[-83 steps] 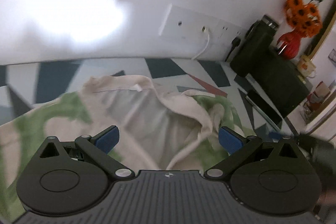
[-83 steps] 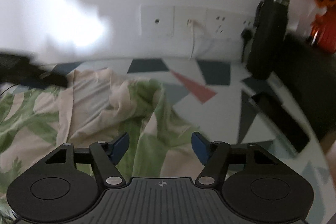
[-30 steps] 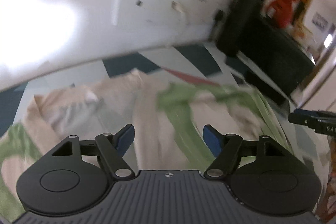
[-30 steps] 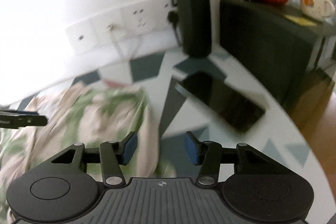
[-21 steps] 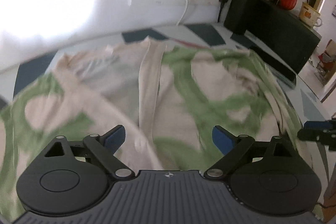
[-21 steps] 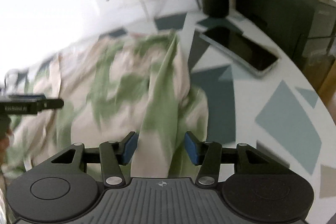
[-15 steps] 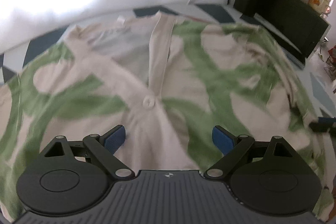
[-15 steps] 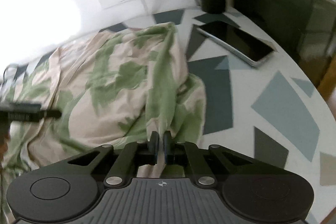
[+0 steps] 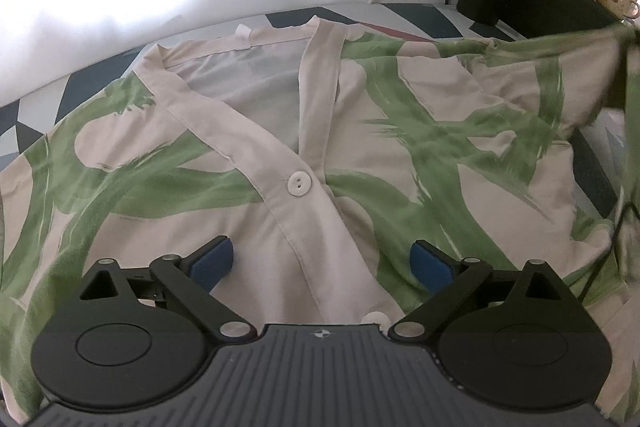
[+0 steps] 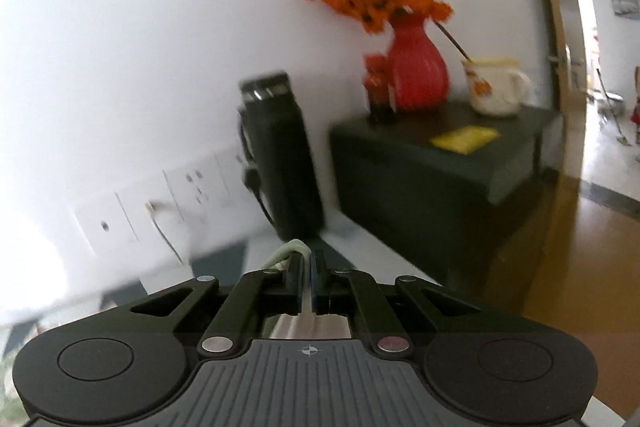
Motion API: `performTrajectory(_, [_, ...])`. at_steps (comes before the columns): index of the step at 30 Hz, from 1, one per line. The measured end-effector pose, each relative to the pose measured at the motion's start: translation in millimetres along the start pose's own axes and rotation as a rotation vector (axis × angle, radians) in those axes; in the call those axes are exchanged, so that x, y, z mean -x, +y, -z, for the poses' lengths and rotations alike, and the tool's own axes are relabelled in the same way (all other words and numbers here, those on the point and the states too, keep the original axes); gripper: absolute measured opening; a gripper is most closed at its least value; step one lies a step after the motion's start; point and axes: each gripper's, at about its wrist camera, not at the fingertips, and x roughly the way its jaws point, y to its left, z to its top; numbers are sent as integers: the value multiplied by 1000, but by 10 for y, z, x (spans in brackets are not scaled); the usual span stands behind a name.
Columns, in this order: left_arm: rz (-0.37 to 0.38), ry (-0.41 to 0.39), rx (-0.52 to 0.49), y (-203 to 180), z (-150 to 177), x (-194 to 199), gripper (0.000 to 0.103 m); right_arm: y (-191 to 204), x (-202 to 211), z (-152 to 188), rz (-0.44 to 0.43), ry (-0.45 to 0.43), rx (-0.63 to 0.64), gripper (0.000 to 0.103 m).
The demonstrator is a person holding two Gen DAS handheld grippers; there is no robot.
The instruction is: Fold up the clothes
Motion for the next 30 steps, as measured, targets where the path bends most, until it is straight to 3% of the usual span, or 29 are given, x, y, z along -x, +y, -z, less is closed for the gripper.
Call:
performTrajectory(4, [1, 6, -10, -2, -1, 0, 98, 256, 0, 21, -132, -63, 55, 4])
performTrajectory(7, [1, 7, -18, -10, 8, -5, 100, 435, -110, 88, -198, 52, 143, 10])
performTrajectory(9, [1, 6, -23, -18, 15, -9, 101, 491, -207, 196, -185, 142, 188, 31])
performTrajectory(11, [0, 7, -29, -26, 20, -13, 102, 462, -232, 294, -150, 185, 201, 44])
performTrajectory(16, [6, 13, -34, -20, 10, -17, 102, 210, -283, 548, -57, 300, 156, 64])
performTrajectory(18, [4, 9, -37, -21, 16, -20, 102, 166, -278, 666, -24, 344, 183, 78])
performTrajectory(21, [-3, 8, -43, -36, 21, -25, 102, 120, -249, 872, -11, 408, 239, 91])
performTrajectory(25, [-11, 21, -21, -4, -14, -24, 102, 95, -265, 1065, 4, 455, 286, 80])
performTrajectory(30, [-31, 27, 38, 133, -38, -10, 102, 68, -309, 1082, -11, 436, 259, 31])
